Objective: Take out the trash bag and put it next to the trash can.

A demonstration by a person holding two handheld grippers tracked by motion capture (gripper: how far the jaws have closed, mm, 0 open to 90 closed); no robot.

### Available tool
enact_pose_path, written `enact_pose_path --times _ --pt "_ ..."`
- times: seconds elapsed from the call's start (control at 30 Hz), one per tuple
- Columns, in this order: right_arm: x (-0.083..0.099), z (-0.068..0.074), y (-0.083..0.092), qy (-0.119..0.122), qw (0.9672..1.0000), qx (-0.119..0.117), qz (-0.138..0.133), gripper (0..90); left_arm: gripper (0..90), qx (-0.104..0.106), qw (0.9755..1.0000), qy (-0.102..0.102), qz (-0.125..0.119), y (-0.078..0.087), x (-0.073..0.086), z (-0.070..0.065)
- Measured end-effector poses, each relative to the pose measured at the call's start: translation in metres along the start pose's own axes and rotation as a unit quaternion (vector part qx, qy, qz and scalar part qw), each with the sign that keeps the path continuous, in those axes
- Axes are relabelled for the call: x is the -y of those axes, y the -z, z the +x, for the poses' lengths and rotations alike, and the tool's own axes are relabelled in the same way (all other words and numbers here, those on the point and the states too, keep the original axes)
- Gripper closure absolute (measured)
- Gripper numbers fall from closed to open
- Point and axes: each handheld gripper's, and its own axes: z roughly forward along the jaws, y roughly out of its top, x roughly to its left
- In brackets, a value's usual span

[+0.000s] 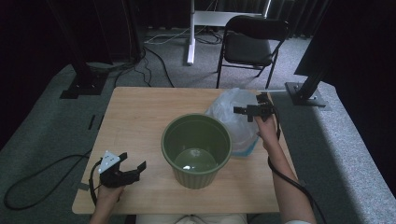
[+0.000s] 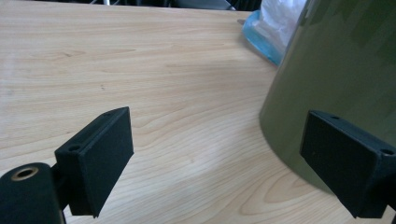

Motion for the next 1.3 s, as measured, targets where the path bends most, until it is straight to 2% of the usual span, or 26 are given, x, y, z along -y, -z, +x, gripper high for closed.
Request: enact_pose_path --times 0.07,0.17,0.2,0.27,0.37,0.43,0.5,0.53,0.6,0.7,0.9,0.97,1.0,1.17,1.3 --pt "0.013 0.002 0.009 0.020 0.9996 -0.005 -0.022 12.0 10.3 0.003 0.9999 -0.014 0.005 0.000 0.005 0.001" --pt "0.027 0.003 0.016 0.032 0.9982 -0.015 -0.049 12.1 10.3 0.006 0.9997 -0.022 -0.004 0.001 0.011 0.003" --pt "0.032 0.004 0.019 0.040 0.9978 -0.009 -0.053 12.4 10.3 0.010 0.9996 -0.023 -0.010 0.002 0.012 0.003" --pt "0.044 0.004 0.025 0.046 0.9959 -0.007 -0.077 13.1 10.3 0.018 0.9995 -0.026 -0.007 0.003 0.015 0.004" --pt "0.062 0.005 0.034 0.059 0.9924 -0.002 -0.108 13.1 10.3 0.007 0.9992 -0.038 0.001 0.004 0.019 0.005" --pt "0.077 0.006 0.041 0.073 0.9906 0.015 -0.115 13.1 10.4 -0.001 0.9994 -0.034 0.002 0.008 0.023 0.010" --pt "0.089 0.006 0.045 0.071 0.9893 0.019 -0.126 13.1 10.4 -0.004 0.9996 -0.029 -0.001 0.011 0.026 0.013" --pt "0.094 0.006 0.047 0.071 0.9894 0.019 -0.125 13.1 10.4 -0.010 0.9995 -0.031 0.001 0.013 0.029 0.015" --pt "0.107 0.006 0.050 0.073 0.9887 0.034 -0.127 13.1 10.3 -0.019 0.9993 -0.032 0.001 0.016 0.033 0.017" --pt "0.130 0.006 0.054 0.076 0.9879 0.049 -0.127 13.1 10.4 -0.020 0.9992 -0.035 0.004 0.021 0.039 0.019" --pt "0.164 0.002 0.065 0.063 0.9875 0.053 -0.135 13.1 10.3 -0.027 0.9983 -0.050 0.014 0.032 0.048 0.024" --pt "0.174 0.002 0.068 0.065 0.9876 0.058 -0.131 13.1 10.4 -0.029 0.9980 -0.053 0.016 0.035 0.050 0.026" --pt "0.180 0.002 0.069 0.067 0.9873 0.066 -0.128 13.1 10.3 -0.030 0.9980 -0.052 0.018 0.037 0.052 0.027" --pt "0.201 0.000 0.076 0.072 0.9885 0.078 -0.108 13.0 10.4 -0.038 0.9981 -0.043 0.021 0.043 0.058 0.031" --pt "0.217 -0.004 0.082 0.063 0.9891 0.083 -0.104 12.9 10.4 -0.043 0.9983 -0.034 0.017 0.050 0.063 0.034"
